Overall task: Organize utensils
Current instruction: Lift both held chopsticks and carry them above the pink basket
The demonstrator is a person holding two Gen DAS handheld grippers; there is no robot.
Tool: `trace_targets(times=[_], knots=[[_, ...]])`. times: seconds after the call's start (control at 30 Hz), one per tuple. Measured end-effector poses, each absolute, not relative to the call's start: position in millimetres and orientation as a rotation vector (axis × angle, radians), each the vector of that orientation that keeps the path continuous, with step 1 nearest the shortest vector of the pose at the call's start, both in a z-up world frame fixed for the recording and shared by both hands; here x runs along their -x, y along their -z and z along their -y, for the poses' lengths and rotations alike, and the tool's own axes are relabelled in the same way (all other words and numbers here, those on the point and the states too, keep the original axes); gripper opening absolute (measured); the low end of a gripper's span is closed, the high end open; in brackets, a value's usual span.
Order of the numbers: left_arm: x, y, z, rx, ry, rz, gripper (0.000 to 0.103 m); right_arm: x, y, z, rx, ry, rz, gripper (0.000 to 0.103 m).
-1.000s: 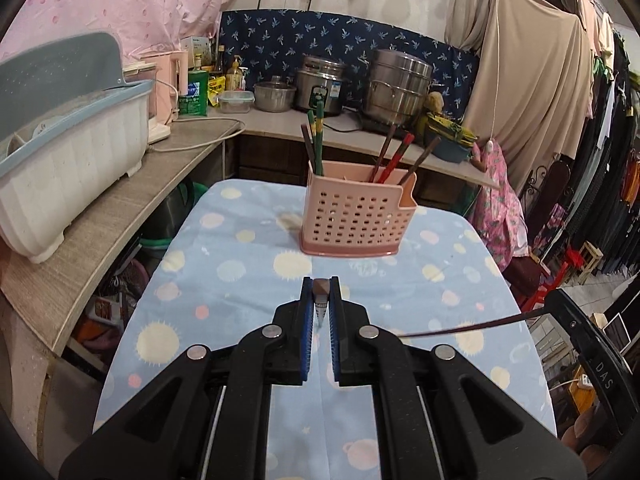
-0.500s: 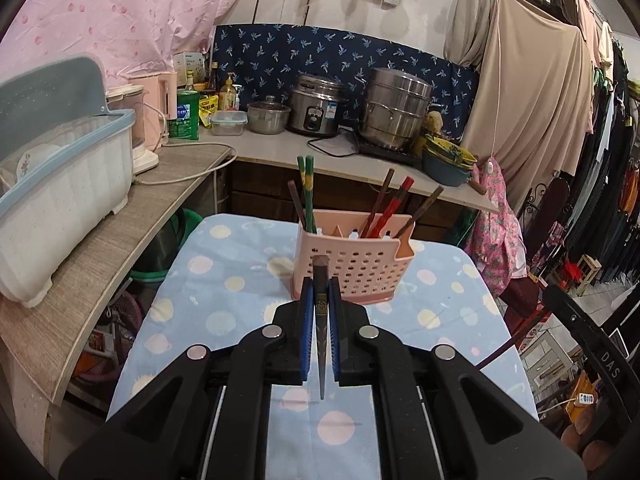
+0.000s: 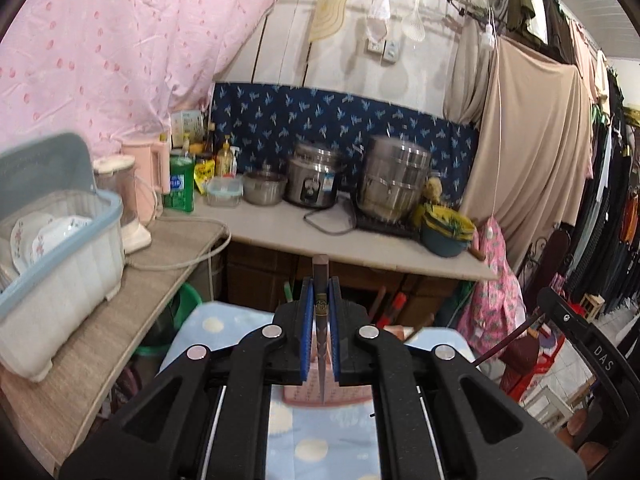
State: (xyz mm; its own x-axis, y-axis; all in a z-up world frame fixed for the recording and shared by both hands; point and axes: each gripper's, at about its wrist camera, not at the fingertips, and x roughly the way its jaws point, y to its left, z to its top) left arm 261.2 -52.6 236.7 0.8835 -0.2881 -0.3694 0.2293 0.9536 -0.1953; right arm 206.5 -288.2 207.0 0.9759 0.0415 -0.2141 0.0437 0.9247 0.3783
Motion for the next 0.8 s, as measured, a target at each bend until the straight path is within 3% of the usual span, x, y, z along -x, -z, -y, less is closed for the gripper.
trace_targets(times=[0.33, 0.8], knots=[[-311, -242, 72, 0.140, 0.242, -0.358, 0.007, -274, -226, 293, -0.377, 0.036, -0.174, 0.007], [-346, -196, 82, 0.126, 0.239, -0.458, 0.007, -325, -166, 286, -0.353, 0.044, -0.312, 0.007]])
